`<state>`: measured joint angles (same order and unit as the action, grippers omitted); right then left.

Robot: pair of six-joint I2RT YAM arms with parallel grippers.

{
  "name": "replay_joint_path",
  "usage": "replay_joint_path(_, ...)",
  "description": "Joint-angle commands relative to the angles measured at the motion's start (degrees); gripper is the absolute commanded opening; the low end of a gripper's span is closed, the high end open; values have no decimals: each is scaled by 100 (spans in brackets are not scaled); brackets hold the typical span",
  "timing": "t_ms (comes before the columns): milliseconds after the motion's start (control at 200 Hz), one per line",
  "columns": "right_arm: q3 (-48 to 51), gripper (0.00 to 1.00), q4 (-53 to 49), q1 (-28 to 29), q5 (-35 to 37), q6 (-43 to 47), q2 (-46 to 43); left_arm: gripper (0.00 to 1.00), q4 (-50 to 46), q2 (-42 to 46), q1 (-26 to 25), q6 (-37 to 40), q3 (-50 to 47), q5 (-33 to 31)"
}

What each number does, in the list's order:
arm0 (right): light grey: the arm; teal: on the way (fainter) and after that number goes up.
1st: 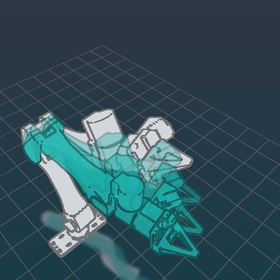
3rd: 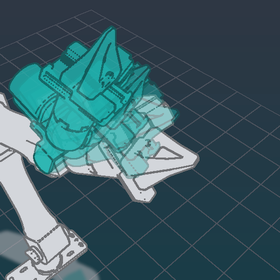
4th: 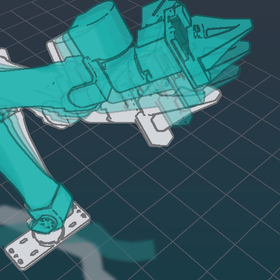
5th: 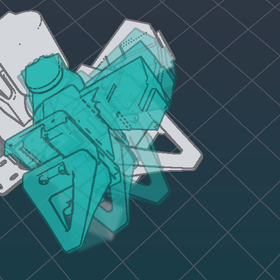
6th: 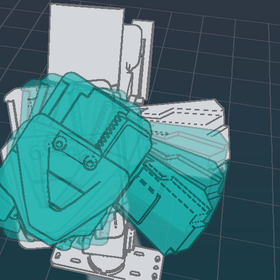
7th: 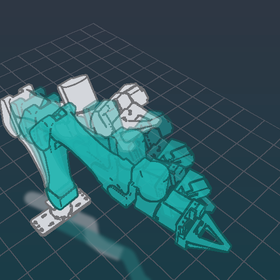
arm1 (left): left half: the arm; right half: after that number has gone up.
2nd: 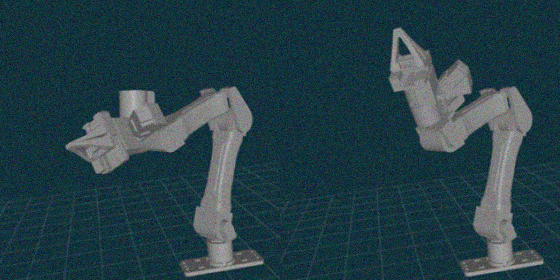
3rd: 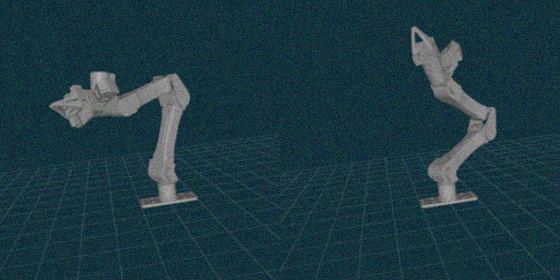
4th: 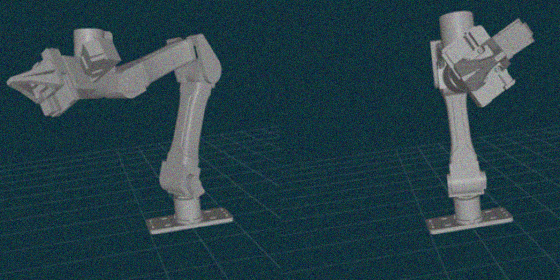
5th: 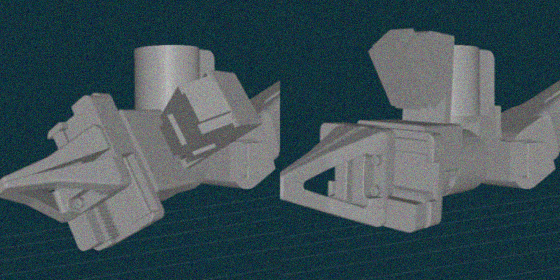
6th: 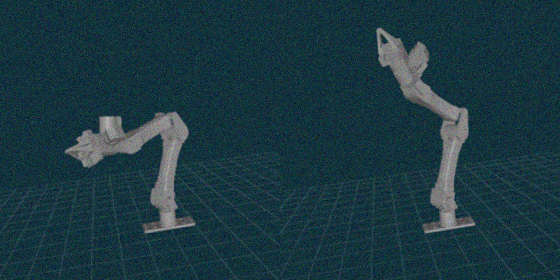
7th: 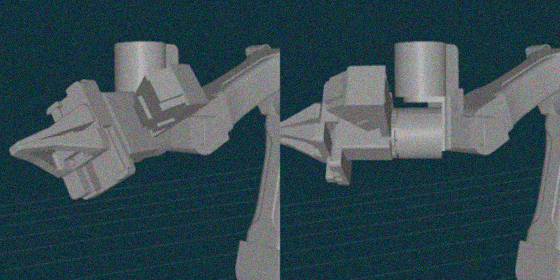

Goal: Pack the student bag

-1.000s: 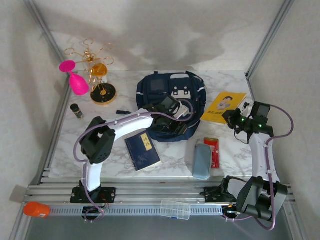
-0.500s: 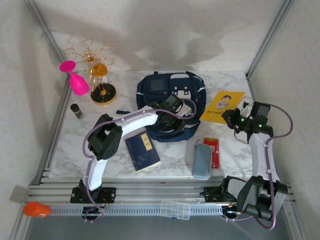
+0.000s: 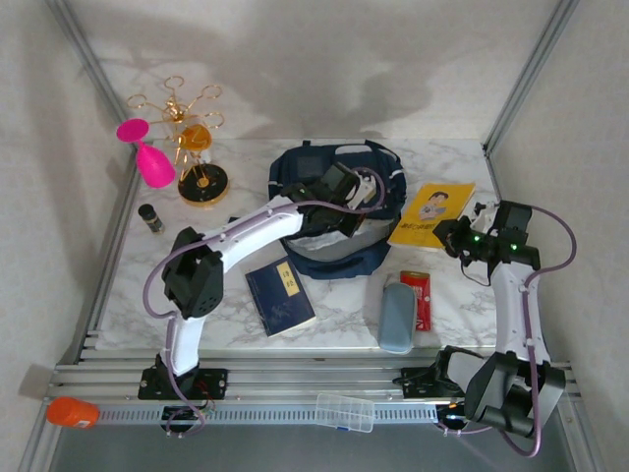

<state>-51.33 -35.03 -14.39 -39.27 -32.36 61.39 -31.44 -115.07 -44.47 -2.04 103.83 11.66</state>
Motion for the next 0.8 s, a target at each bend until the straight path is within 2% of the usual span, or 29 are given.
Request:
replay_joint_path(0, 93, 0, 74, 295, -516, -53, -340, 0, 401, 558, 70, -319, 556, -617)
replay_joint_path(120, 744, 0, 738, 1008, -590, -528, -395, 0, 750, 671, 37, -617, 788, -604)
replay_joint_path(235, 1179, 0, 2002, 2032, -701, -1252, -272, 0, 1048, 783, 26, -784, 794, -778)
replay_joint_path(320, 1261, 0, 2840, 2635, -668, -1585, 155, 0, 1198, 852, 19, -880, 762, -841)
replay_joint_path(426, 937, 0, 3355, 3160, -414, -1569, 939, 0, 1280, 872, 17, -960, 770, -780)
replay_joint_path(586, 135, 0, 4078, 3441, -53, -1325, 2364, 0, 1278, 933, -36, -1009, 770, -828)
replay_joint_path(716, -732, 0, 4105, 3461, -107, -1043, 3546, 0, 1200, 1056, -44, -1165, 764, -1008)
replay_joint_path(796, -1009, 1, 4043, 3469, 499, -935, 3885, 0, 1271, 1198, -44, -1218, 614, -1158)
